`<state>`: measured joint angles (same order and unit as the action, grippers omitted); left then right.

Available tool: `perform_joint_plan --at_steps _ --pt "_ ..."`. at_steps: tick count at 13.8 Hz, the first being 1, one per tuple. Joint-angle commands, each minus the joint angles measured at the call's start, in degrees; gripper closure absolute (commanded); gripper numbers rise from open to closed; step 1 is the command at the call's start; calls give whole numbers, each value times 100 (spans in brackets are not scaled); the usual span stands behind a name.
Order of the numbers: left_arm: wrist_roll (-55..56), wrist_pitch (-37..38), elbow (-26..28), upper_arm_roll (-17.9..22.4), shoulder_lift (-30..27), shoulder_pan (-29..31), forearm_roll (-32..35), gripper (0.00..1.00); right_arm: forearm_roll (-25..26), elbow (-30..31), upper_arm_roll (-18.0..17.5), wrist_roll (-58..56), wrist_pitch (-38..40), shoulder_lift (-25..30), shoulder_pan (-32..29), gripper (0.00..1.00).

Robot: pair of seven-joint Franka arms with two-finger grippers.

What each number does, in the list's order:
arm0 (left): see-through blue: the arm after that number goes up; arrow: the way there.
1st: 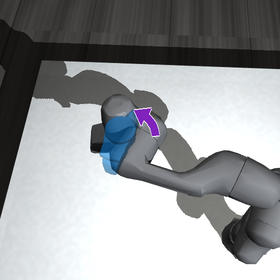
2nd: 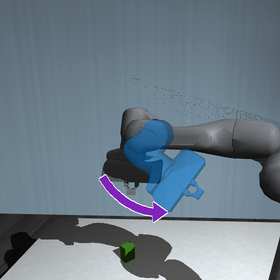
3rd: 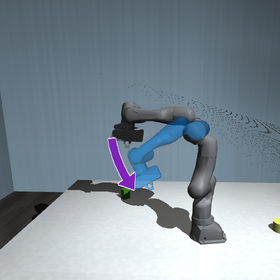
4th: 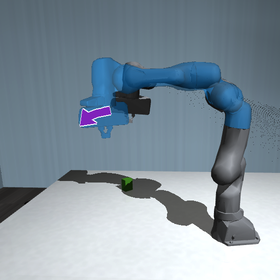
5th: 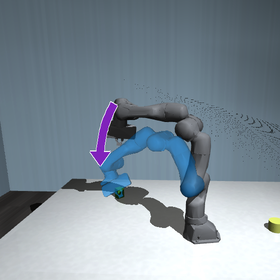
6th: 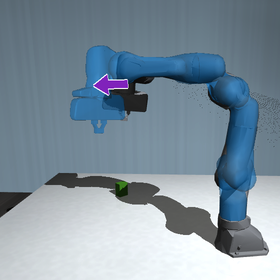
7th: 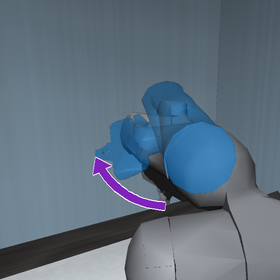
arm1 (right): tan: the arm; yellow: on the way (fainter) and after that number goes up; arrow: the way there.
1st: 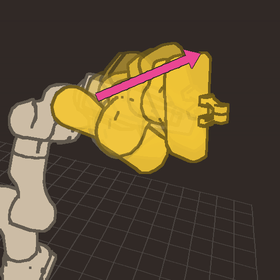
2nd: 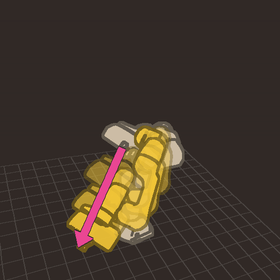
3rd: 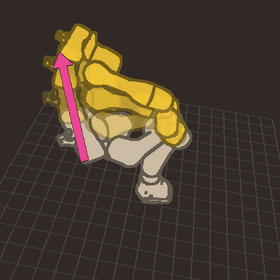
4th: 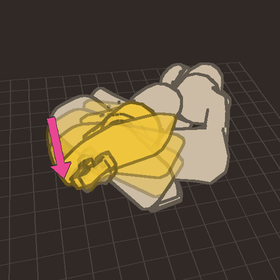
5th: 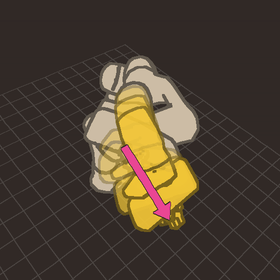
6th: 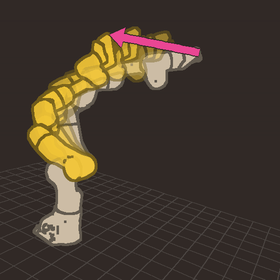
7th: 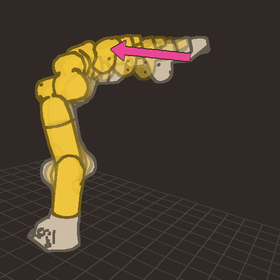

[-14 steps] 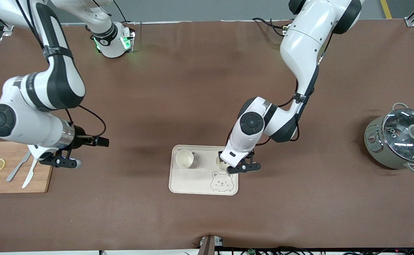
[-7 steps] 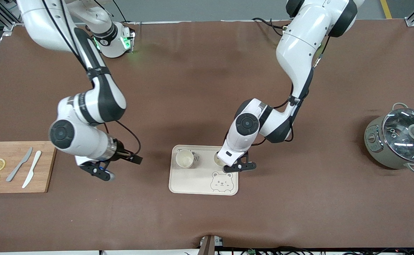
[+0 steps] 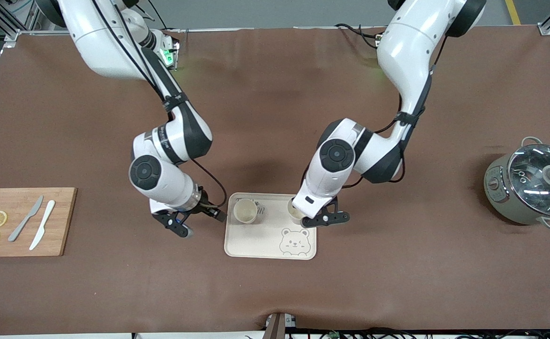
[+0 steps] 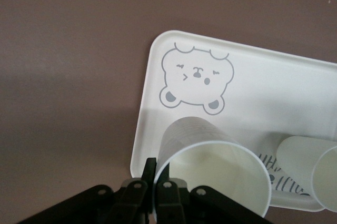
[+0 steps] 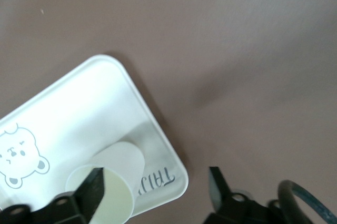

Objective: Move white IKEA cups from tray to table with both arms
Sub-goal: 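Close the right gripper on the second cup while the left gripper lifts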

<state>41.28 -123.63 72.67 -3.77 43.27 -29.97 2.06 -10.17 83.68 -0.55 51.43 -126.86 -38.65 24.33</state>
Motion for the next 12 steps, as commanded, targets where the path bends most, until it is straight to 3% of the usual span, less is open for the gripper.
perform_joint_plan --at_steps 1,5,8,12 --pt "-120 224 125 17 -388 70 -12 100 -73 -168 55 183 -250 -247 239 30" --pt "-479 1128 396 -18 -932 631 -91 100 -47 -168 55 183 -498 -424 485 36" --pt "-928 1411 1150 -18 -1530 1079 -74 100 -38 -159 73 209 -550 -485 591 100" --pt "-1333 1237 2461 -9 -2208 1606 382 100 32 -177 73 359 -542 -468 618 100"
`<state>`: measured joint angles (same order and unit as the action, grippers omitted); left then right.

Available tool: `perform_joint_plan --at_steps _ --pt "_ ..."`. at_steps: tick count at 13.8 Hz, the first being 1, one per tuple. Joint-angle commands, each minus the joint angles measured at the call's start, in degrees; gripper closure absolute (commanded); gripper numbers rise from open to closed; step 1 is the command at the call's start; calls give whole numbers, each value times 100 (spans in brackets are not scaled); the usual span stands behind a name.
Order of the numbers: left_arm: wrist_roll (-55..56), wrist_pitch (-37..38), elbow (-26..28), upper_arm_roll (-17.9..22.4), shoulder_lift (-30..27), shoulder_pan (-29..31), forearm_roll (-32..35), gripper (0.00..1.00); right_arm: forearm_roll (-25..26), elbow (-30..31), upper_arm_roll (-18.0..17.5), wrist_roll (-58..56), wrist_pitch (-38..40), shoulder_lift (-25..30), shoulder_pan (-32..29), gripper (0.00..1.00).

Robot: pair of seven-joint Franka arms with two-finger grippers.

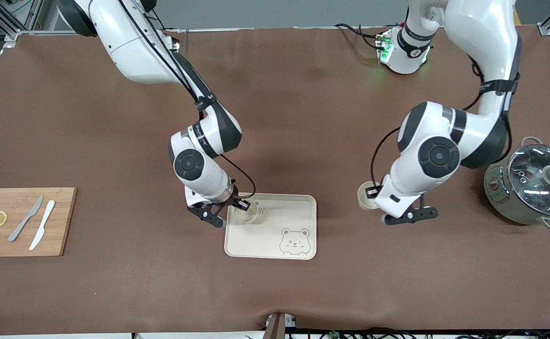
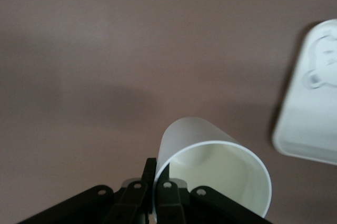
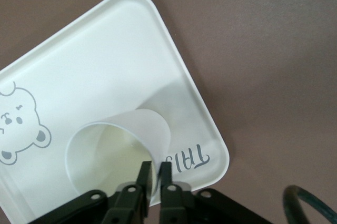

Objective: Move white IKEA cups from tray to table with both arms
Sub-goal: 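Close the right gripper on the second cup while the left gripper lifts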

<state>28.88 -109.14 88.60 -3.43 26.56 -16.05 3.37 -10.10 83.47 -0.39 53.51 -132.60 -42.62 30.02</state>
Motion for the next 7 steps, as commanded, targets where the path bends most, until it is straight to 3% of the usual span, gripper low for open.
perform_joint_plan --at_steps 1,3,7 --pt "-145 -283 1078 -43 -590 312 357 100 26 -155 57 203 75 -19 39 100" --pt "-452 -554 1430 -52 -600 671 375 100 -1 -164 57 221 372 156 30 100" --pt "-1059 -1748 2317 -70 -512 1261 358 100 52 2 74 -680 1987 990 -566 100"
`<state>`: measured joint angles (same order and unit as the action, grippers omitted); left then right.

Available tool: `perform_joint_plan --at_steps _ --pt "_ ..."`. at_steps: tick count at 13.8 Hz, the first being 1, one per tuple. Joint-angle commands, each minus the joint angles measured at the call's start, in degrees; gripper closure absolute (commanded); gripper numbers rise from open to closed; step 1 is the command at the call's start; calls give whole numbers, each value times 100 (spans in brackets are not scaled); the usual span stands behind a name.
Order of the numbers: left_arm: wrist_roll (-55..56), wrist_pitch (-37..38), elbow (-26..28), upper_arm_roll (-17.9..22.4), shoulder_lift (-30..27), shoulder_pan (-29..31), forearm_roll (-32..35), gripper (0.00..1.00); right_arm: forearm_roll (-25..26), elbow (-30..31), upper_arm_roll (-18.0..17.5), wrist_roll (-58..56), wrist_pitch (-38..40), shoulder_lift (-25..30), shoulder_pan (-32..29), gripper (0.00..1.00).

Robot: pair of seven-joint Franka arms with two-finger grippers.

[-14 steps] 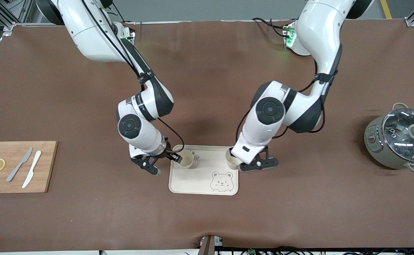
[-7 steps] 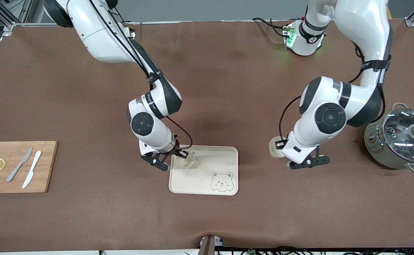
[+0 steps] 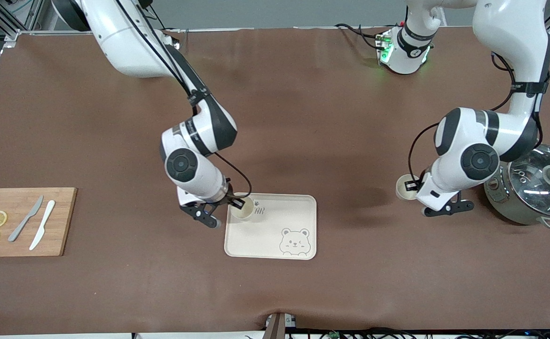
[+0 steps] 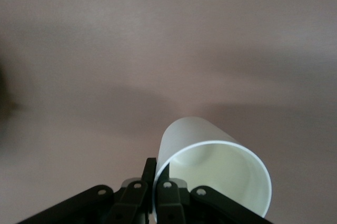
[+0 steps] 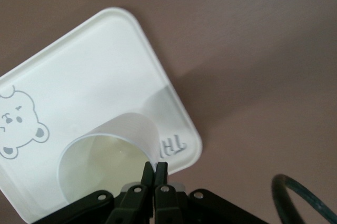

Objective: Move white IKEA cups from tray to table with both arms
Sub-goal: 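Carry the cups off the tray apart with both grippers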

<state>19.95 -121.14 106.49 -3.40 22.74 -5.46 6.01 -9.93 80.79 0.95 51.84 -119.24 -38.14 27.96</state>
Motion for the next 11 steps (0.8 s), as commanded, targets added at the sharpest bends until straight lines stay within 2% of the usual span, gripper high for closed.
perform_joint_plan --at_steps 1,5,7,10,11 --pt "-219 -821 661 -73 -60 230 93 100 43 375 -60 -796 900 753 -640 100" --pt "-264 -982 496 -82 247 353 23 100 61 1902 -68 -3157 956 1869 -1800 100" --pt "-272 -982 469 -82 327 353 23 100 113 2465 -51 -3907 877 2221 -2152 100" --pt "-308 -982 311 -91 467 344 14 100 544 3089 -60 -4917 710 2539 -2749 100" --pt "-308 -973 284 -91 494 335 14 65 544 3387 -60 -5321 483 2618 -2978 100"
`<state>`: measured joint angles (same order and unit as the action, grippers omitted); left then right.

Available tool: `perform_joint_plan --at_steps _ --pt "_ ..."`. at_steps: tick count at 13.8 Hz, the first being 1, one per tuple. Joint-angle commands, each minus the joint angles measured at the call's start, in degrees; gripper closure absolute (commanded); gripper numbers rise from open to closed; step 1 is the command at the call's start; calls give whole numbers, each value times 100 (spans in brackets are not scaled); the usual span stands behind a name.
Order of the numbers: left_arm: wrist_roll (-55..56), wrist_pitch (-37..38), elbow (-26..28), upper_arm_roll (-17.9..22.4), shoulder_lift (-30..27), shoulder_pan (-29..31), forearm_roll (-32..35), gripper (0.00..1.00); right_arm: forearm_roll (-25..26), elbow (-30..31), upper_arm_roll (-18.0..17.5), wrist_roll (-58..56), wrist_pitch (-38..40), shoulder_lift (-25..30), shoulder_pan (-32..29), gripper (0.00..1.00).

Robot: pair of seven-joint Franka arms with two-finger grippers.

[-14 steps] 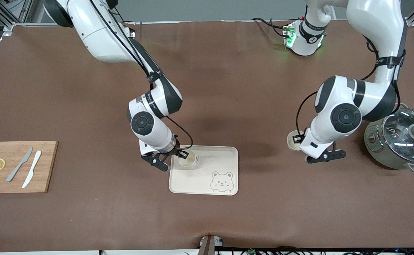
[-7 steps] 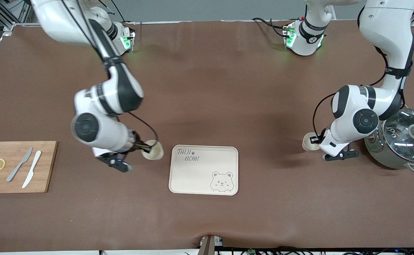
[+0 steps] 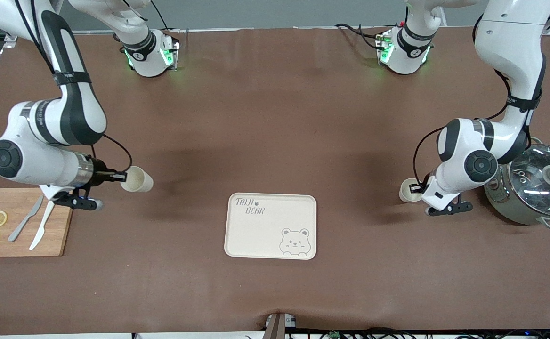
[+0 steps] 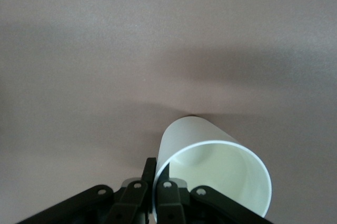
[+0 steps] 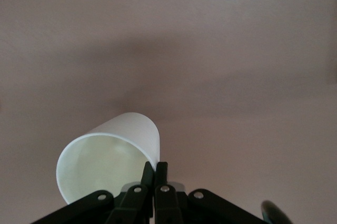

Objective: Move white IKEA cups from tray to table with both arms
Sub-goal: 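Carry the cups off the tray apart with both grippers, then set both cups down on the table and open both grippers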

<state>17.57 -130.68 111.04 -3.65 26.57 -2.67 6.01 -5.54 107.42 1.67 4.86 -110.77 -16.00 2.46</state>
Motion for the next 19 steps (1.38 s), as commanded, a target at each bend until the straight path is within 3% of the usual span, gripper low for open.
perform_joint_plan --at_steps 1,2,3,4,7,10,13,16,17,18,19 --pt "-69 -10 -170 -65 85 74 14 26 106 1024 -132 -1019 -680 466 -604 100" --pt "-104 16 -170 -65 42 82 14 16 123 1262 -123 -1257 -866 475 -710 100" --pt "-270 34 -170 -65 -11 82 -3 14 132 1447 -123 -1390 -1076 449 -816 100" --pt "-324 43 -170 -65 -90 82 -82 0 150 1684 -123 -1566 -1366 432 -904 100" --pt "-403 226 -336 -65 -398 117 -162 0 150 1976 -132 -2058 -1869 388 -1202 100" --pt "-403 1436 -1064 -74 -670 135 -162 0 150 2002 -123 -2191 -2088 221 -1291 100" --pt "-403 2842 -2126 -83 -759 109 -162 0 150 2003 -132 -2183 -2142 89 -1353 100" --pt "-403 3688 -2910 -83 -794 126 -144 0 150 1994 -132 -2165 -2256 -69 -1353 62" --pt "-403 3873 -3052 -66 -907 126 -144 0 141 1968 -141 -2156 -2221 -52 -1353 25" --pt "-403 4006 -3079 -74 -1047 135 -144 0 141 1863 -141 -2148 -2099 -17 -1353 0" --pt "-403 4085 -3088 -74 -1223 135 -135 0 132 1618 -141 -2139 -1767 -8 -1362 0"
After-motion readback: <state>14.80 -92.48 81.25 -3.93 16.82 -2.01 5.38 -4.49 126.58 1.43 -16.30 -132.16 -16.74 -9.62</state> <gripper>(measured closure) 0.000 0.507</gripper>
